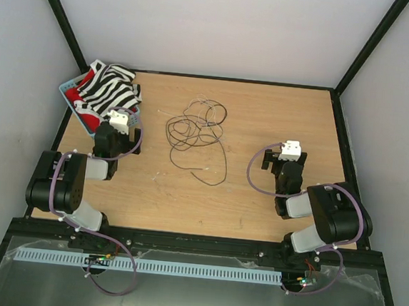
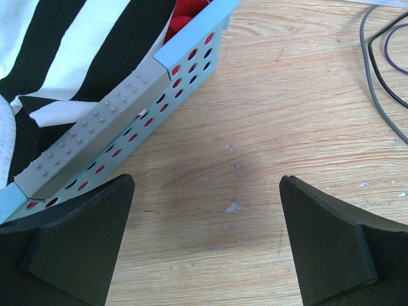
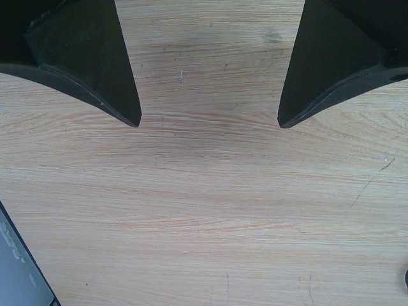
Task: Zip-tie the wires
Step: Pick up the cable at the center of the board.
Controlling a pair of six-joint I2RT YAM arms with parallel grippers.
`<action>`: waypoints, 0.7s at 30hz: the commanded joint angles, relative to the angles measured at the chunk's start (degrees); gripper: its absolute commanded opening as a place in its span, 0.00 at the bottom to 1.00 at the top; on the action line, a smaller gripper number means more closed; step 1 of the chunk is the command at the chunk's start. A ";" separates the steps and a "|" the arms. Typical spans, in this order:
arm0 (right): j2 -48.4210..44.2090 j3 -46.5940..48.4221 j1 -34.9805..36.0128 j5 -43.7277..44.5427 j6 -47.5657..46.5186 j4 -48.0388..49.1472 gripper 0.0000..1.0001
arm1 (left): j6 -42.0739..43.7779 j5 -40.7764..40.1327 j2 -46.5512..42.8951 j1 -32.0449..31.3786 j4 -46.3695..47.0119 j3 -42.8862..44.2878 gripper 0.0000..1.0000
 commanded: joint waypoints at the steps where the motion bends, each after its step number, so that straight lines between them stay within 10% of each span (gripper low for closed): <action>1: -0.22 0.39 -0.25 0.02 0.07 2.62 0.99 | 0.63 -0.10 -0.02 0.03 1.67 0.40 0.99; 10: -0.30 0.74 -0.25 -1.33 -0.35 2.47 0.99 | 0.69 -0.06 0.00 -0.01 1.68 0.39 0.99; 16: -9.41 14.38 0.01 -5.84 1.20 -30.45 0.99 | 1.55 0.45 -1.60 -0.58 0.05 0.99 0.99; 21: -17.92 19.86 0.57 -12.74 8.17 -44.68 0.99 | -3.30 -6.35 -12.51 -3.47 -23.15 8.45 0.99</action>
